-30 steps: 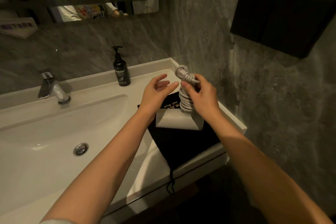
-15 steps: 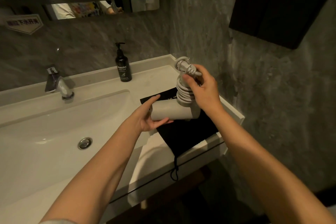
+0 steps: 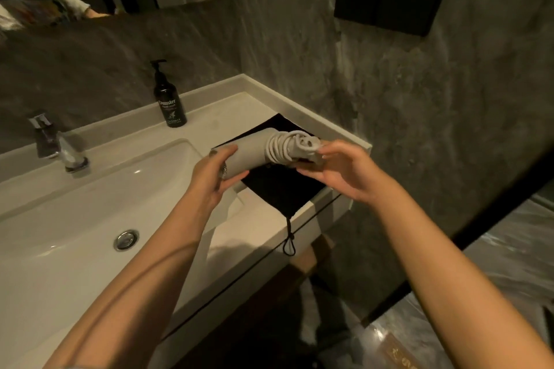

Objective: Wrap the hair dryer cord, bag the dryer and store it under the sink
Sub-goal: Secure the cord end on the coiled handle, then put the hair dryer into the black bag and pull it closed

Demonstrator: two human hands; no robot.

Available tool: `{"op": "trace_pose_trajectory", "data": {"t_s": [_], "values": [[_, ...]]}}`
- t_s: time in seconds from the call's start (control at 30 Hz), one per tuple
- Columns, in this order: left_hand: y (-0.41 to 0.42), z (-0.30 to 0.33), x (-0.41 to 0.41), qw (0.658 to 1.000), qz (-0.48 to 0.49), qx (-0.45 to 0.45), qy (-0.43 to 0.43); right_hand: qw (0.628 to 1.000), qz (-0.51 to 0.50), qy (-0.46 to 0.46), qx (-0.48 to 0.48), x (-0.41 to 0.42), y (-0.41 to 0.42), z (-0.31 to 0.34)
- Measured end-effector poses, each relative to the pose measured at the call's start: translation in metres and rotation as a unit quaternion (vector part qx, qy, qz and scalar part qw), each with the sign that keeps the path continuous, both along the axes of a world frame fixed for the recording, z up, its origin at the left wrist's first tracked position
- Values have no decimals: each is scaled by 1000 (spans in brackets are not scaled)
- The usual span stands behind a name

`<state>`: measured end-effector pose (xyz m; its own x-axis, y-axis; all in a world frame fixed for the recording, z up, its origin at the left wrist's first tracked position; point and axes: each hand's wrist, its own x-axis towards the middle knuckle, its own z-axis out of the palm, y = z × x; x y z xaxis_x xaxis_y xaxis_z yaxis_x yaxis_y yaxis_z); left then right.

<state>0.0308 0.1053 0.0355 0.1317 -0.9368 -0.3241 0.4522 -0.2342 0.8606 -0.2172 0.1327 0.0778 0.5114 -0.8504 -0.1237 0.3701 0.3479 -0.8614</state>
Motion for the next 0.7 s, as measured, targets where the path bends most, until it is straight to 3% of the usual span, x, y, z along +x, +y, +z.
{"op": "trace_pose_trajectory", "data": {"t_s": [0.1, 0.23, 0.37, 0.6, 0.7], "values": [[4, -3, -3, 999, -20, -26, -27, 998, 39, -18, 55, -8, 12, -6], [6, -5, -20, 994, -61, -60, -66, 970, -47, 227, 76, -6, 19, -12], [5, -6, -40, 986, -93, -81, -116, 926, -143, 346, 36, -8, 27, -24], [-1, -9, -82, 986, -100, -66, -118, 912, -268, 308, 44, -38, 35, -46], [0, -22, -97, 960, 11, -58, -272, 911, -288, 292, 45, -57, 33, -52]]}}
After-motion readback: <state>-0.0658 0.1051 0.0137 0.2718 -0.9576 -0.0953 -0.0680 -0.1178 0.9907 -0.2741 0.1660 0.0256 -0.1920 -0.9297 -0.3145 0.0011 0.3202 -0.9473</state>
